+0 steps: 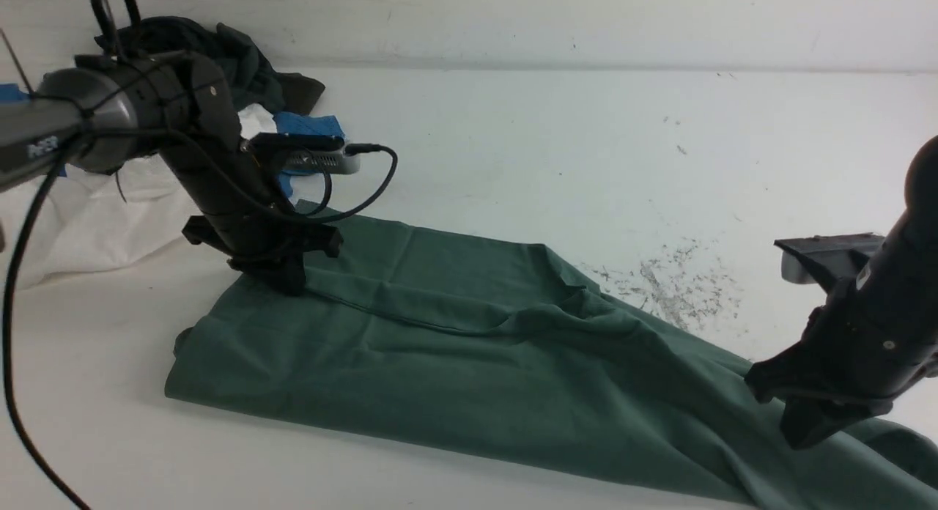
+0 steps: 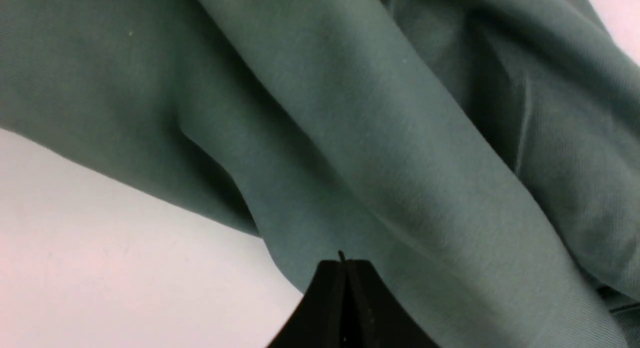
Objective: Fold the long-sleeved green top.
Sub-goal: Use both arms to drag the lower edge of the fabric forward and fold it over the upper edge
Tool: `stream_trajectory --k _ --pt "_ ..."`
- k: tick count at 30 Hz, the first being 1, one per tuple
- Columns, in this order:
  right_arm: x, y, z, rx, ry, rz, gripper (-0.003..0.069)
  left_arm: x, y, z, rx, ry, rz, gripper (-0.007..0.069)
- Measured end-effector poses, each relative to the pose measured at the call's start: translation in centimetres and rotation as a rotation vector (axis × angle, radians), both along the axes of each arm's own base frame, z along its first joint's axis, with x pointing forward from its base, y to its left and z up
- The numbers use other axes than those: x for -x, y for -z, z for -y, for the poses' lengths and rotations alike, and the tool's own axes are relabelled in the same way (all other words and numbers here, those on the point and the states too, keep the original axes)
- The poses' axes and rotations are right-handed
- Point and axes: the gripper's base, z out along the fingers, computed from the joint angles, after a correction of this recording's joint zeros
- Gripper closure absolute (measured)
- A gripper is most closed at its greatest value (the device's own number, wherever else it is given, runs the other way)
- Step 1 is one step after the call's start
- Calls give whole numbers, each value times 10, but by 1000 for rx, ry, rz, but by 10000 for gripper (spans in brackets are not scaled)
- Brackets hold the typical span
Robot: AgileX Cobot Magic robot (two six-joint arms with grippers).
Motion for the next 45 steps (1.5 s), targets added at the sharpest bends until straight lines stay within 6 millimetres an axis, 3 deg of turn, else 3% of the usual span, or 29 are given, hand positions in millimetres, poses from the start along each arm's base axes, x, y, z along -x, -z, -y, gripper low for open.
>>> stream_trajectory --k 3,6,9,12,16,18,21,24,31,32,33,34,35,37,40,45 --pt "0 0 0 -2 1 2 673 -10 11 0 -12 1 7 629" --pt "0 0 -1 -14 7 4 673 -23 9 1 -8 -6 64 629" --pt "-1 -1 -2 -20 -2 9 673 -35 2 2 -2 -18 154 629" --pt "-8 -13 -4 -32 -20 41 673 -46 -21 2 12 -40 235 629" --pt "-19 -35 -8 -65 -22 92 673 -46 -45 -9 17 -53 213 629" --pt "-28 -53 -12 -97 -18 148 673 -40 -57 -24 16 -85 133 628" --pt "-34 -69 -15 -136 -10 195 673 -34 -57 -46 16 -196 33 628" --pt "-34 -71 -18 -168 -1 192 673 -33 -55 -61 13 -273 9 620" --pt "-28 -71 -37 -184 -56 179 673 -32 -55 -50 34 -273 -8 471" --pt "-26 -71 -43 -188 -75 177 673 -32 -56 -45 43 -282 -13 403" --pt "-26 -71 -44 -189 -77 176 673 -32 -55 -44 43 -281 -14 394" --pt "-24 -71 -50 -191 -97 173 673 -32 -53 -39 54 -307 -25 323" --pt "-23 -71 -50 -192 -99 173 673 -32 -53 -38 54 -309 -27 305" --pt "-21 -71 -56 -195 -116 170 673 -34 -45 -33 65 -373 -60 212" --pt "-20 -71 -58 -198 -122 168 673 -37 -27 -31 70 -436 -112 139" --pt "-20 -72 -59 -204 -122 166 673 -41 6 -30 69 -489 -192 123"
